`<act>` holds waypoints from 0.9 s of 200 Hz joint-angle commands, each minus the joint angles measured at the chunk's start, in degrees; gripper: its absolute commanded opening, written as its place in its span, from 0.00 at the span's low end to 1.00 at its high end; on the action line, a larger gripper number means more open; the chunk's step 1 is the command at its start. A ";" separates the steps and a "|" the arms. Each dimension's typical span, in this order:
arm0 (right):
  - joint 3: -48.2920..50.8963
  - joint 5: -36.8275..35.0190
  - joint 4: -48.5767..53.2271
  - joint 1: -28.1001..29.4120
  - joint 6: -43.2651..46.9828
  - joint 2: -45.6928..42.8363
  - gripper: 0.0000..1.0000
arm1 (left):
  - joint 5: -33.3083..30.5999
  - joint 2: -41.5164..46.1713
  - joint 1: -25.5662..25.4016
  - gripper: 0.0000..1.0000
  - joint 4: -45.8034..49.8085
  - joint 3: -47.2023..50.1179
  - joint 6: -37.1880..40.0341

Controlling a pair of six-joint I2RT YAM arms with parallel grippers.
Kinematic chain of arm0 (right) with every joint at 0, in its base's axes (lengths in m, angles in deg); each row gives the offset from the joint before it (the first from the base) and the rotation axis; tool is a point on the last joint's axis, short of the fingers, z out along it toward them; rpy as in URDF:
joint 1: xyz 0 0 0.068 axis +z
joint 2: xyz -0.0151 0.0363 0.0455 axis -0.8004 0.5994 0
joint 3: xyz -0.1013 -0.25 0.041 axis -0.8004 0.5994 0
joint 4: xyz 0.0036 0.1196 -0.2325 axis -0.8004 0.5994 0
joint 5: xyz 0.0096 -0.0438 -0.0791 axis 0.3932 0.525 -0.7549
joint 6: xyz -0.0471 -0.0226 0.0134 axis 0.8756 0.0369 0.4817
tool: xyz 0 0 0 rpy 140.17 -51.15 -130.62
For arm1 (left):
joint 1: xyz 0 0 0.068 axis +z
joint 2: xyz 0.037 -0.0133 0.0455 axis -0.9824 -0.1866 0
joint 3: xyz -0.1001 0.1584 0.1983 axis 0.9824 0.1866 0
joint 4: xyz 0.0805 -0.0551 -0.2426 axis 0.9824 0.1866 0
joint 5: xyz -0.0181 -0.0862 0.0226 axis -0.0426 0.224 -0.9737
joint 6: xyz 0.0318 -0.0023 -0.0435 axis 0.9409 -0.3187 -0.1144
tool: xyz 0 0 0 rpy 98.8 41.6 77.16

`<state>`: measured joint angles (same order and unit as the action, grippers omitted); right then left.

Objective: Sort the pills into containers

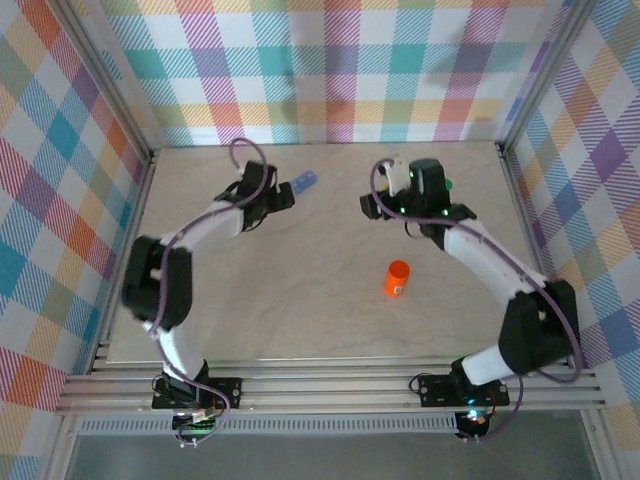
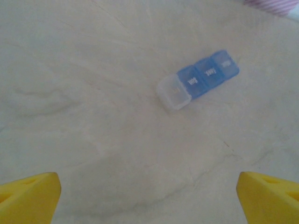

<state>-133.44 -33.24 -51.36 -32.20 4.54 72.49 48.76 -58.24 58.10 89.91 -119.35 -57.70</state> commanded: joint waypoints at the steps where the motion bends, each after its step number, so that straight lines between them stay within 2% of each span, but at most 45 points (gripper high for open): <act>1: 8.24 0.31 -4.86 -0.23 -6.39 -6.39 0.68 | 4.30 -13.58 -0.21 0.92 17.30 -16.65 10.88; 16: 12.88 0.78 -6.96 -0.17 -7.27 -11.27 0.68 | 5.48 -21.84 -0.21 0.91 23.94 -28.41 14.94; 50: 21.43 5.53 -16.37 -0.01 -12.45 -19.04 0.72 | 2.83 -36.68 -0.04 0.92 35.42 -51.67 22.55; 70: 25.33 7.28 -21.12 -0.09 -14.30 -21.56 0.74 | 4.15 -42.18 0.16 0.92 40.09 -60.87 25.20; 134: 25.44 10.28 -22.09 0.03 -16.94 -21.68 0.75 | 7.06 -47.93 1.02 0.86 40.12 -67.29 29.07; 180: 25.59 9.57 -21.93 0.13 -16.54 -22.58 0.75 | 6.78 -47.97 1.22 0.82 39.27 -67.91 30.99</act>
<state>-107.87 -24.63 -70.99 -32.20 -11.37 50.94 55.18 -105.39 58.75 127.26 -185.62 -29.19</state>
